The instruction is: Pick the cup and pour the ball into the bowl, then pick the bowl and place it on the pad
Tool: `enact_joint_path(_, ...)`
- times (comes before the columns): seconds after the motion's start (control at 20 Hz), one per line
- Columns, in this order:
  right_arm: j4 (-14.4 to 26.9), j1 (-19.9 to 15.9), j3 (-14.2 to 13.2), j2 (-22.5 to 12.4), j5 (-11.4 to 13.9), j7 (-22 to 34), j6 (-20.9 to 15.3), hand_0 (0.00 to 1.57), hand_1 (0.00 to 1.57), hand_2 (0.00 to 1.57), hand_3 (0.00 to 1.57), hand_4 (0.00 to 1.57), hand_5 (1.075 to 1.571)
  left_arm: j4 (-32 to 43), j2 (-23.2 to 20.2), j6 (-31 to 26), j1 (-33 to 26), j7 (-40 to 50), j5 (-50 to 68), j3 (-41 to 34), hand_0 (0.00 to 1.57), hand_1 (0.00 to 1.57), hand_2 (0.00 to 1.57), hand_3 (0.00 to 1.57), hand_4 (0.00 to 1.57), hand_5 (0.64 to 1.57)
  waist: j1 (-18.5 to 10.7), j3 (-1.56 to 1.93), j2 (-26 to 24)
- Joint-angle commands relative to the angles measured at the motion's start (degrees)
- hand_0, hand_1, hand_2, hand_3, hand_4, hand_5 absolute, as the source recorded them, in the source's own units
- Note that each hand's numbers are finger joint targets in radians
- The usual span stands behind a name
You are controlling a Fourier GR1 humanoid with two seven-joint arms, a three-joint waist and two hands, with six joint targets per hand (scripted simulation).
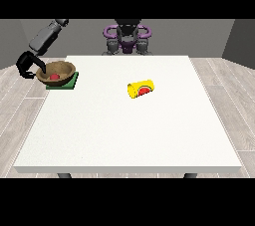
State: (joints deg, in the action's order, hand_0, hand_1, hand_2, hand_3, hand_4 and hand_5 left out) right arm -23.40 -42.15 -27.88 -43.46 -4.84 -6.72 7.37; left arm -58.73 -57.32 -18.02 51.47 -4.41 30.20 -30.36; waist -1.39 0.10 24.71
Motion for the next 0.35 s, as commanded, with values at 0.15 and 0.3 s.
enact_joint_path(0.15,-1.15,-4.31,-0.06,-1.76,-0.84,3.46,-0.02,0.32,0.32,0.4,0.52,0.0,1.493,1.88,0.28,0.05,0.04,-1.55,-0.34,0.72,0.0,0.0,0.0,0.0,0.0,1.515,1.41,-0.07,-0.54)
enact_joint_path(0.3,-0.95,-5.07,-0.28,-5.39,-1.88,8.87,4.47,0.13,0.13,0.28,0.38,0.0,1.467,3.62,0.84,-1.08,-2.57,-0.94,-1.05,1.59,0.0,0.0,0.0,0.0,0.0,1.515,1.24,-0.13,-5.55)
